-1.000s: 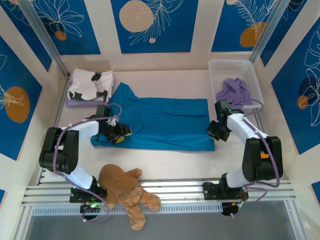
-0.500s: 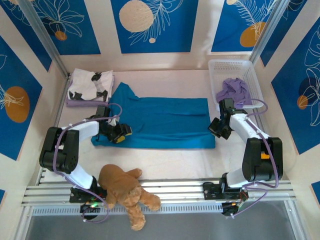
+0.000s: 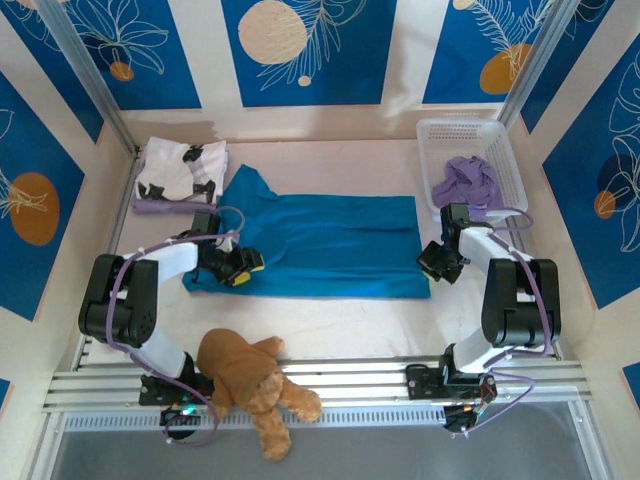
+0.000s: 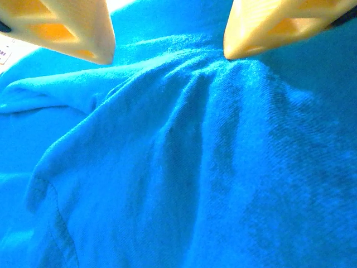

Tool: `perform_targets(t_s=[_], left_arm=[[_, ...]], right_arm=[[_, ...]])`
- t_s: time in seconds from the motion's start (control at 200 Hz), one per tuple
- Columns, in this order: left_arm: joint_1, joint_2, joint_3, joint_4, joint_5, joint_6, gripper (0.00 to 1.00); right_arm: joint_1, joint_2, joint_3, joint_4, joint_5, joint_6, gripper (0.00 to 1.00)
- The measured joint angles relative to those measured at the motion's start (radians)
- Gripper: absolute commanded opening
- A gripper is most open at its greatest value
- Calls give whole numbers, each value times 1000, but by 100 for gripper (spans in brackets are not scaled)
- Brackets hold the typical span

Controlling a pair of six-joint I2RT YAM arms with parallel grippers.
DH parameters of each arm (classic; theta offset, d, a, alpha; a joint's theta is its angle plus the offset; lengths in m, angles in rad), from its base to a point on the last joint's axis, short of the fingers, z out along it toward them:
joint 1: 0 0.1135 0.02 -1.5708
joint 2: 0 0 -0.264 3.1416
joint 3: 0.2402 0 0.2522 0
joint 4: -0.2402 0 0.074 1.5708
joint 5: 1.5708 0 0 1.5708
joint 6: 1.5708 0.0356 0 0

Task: Fold and stack the t-shirts

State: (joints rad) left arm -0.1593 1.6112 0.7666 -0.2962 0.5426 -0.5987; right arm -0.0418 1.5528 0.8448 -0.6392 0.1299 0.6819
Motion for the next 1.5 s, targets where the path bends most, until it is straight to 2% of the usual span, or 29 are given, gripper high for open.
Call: perform_targets(t_s=[0.215,0.42,0.57,0.74,1.005,1.145,1.501], left_arm=[[0,-17,5,-24,-6,1,59],[2,-53,60,-142,-77,22,59],[2,-63,135,-195,-111,49,59],[2,-61,182,-226,-142,67,59],[4,-19,201,-281,-230,128,60],[11,8,153,-265,-240,135,60],[19,0,85,-196,-215,130,60]], right_arm=[[5,-2,39,-12,-3,-25,19],[28,-82,50,-58,-5,-29,26],[66,-135,50,-87,-11,-22,28],[145,-153,50,-78,-76,5,29],[277,0,43,13,-165,57,30],[287,74,29,42,-183,72,31],[309,23,-18,19,-182,103,30]])
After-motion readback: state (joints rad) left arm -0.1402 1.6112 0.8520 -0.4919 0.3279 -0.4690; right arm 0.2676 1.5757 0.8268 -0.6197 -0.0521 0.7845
